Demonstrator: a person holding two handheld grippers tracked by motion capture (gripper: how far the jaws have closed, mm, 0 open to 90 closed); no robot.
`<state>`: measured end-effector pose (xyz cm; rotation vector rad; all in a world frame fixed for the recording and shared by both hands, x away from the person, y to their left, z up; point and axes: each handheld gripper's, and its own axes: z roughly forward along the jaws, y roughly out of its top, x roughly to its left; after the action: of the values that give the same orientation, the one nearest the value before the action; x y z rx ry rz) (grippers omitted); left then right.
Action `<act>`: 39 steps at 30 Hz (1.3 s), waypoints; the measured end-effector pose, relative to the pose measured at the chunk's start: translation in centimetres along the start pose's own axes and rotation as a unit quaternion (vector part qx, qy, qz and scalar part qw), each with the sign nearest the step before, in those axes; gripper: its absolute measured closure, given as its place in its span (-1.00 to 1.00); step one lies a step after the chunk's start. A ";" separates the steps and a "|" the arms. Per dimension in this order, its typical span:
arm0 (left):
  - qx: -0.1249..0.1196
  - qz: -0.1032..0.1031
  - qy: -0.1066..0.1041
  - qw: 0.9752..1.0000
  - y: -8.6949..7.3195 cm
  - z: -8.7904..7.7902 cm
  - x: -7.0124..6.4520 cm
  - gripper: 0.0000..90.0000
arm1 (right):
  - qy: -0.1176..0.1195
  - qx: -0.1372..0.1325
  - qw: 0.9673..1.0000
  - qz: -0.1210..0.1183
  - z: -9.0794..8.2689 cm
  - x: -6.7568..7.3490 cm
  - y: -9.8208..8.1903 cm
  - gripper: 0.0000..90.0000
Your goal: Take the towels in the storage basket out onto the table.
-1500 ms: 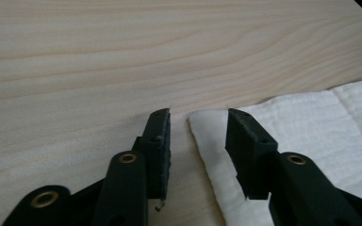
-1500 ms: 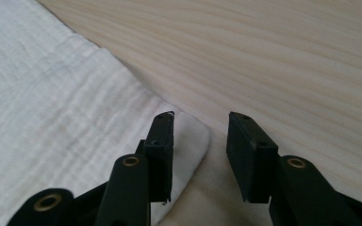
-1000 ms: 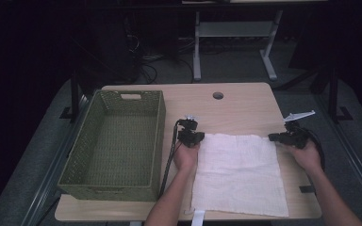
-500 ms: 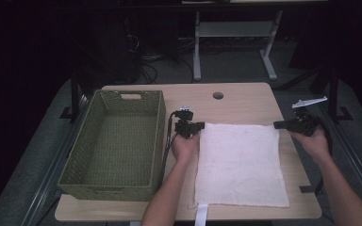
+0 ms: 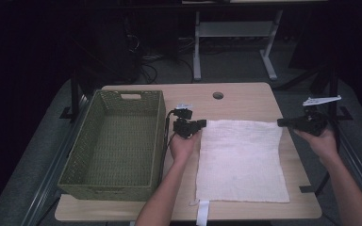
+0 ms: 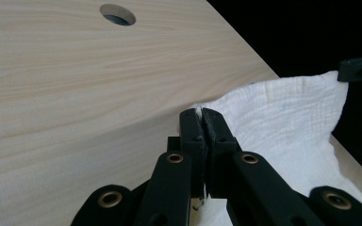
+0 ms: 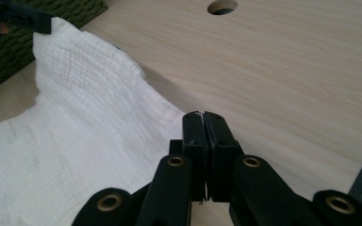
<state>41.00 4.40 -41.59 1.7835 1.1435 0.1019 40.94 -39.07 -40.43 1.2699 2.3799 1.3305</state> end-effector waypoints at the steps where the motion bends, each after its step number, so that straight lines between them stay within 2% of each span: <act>1: -0.001 0.003 0.000 1.000 -0.1 -0.2 -0.3 0.96 | 0.004 -0.002 1.000 0.000 -0.3 0.2 -0.2 0.95; 5: -0.009 0.009 -0.005 1.000 -0.7 -1.2 -1.3 0.96 | 0.014 -0.015 1.000 -0.007 -1.3 1.3 -0.8 0.95; 11: -0.014 0.018 -0.015 1.000 -2.0 -2.5 -2.7 0.95 | 0.027 -0.018 0.999 -0.024 -2.2 2.9 -2.3 0.95; 13: -0.010 0.028 -0.015 0.999 -2.4 -2.9 -3.1 0.95 | 0.031 -0.018 0.999 -0.027 -2.5 3.3 -2.9 0.95; 16: -0.006 0.037 -0.011 0.999 -3.4 -3.3 -3.7 0.95 | 0.035 -0.024 0.999 -0.031 -3.1 4.1 -3.9 0.95; 21: -0.017 0.043 -0.014 0.999 -5.2 -4.1 -4.6 0.95 | 0.040 -0.033 0.998 -0.037 -4.2 5.3 -5.3 0.95; 23: -0.017 0.060 -0.009 0.998 -6.0 -4.6 -5.0 0.95 | 0.039 -0.035 0.998 -0.046 -4.6 5.9 -6.0 0.95; 25: -0.024 0.059 -0.008 0.998 -6.8 -5.2 -5.2 0.95 | 0.034 -0.045 0.997 -0.055 -5.1 6.8 -6.8 0.95; 29: -0.020 0.068 -0.004 0.997 -8.3 -6.1 -5.6 0.95 | 0.034 -0.052 0.996 -0.071 -5.9 8.4 -8.7 0.95; 34: -0.009 0.077 -0.004 0.997 -10.0 -6.7 -6.2 0.95 | 0.036 -0.052 0.995 -0.076 -6.4 9.9 -10.5 0.95; 39: 0.011 0.076 -0.007 0.997 -11.5 -6.9 -6.2 0.94 | 0.033 -0.040 0.996 -0.077 -6.3 10.2 -11.8 0.95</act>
<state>26.46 5.43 -44.26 1.8874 1.0018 0.1669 24.25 -38.73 -42.83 1.0139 2.3853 1.4257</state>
